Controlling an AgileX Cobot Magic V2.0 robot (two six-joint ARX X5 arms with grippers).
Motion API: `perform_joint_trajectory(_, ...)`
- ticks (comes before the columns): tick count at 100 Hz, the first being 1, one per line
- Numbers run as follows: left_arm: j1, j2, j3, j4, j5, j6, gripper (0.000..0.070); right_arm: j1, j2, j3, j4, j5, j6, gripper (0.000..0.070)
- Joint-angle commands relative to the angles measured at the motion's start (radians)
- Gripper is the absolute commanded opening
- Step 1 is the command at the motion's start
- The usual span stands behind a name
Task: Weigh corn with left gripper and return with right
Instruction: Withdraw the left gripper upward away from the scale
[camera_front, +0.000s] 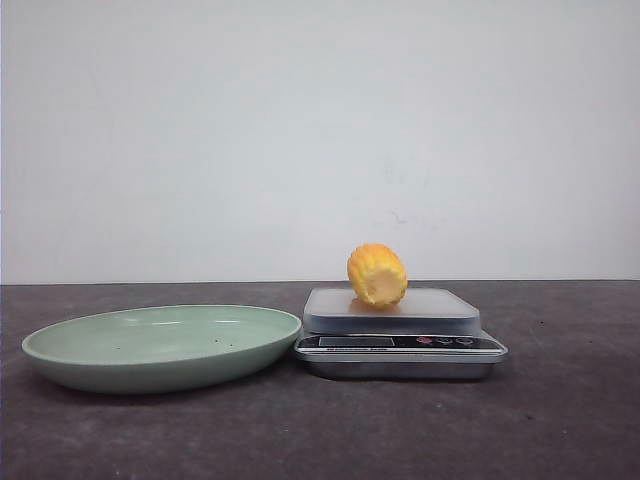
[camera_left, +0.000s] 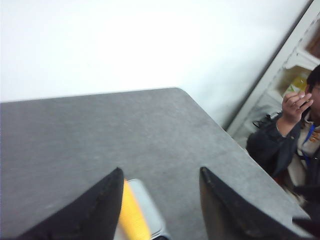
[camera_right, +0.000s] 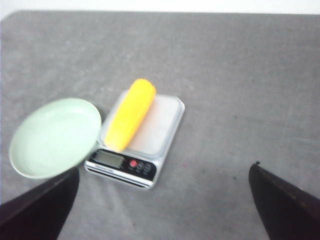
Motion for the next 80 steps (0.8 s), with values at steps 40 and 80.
perform_joint_trajectory(40,-0.007,-0.369,0.019,-0.207,-0.232,0.129,0.0268,0.028,0.133,0.021,0.651,-0.211,0.427,0.0454)
perform_joint_trajectory(80,-0.007,-0.411,0.016,-0.325,-0.274,0.164,0.0268,0.305,0.7,0.336,0.496,0.1,0.307,0.0456)
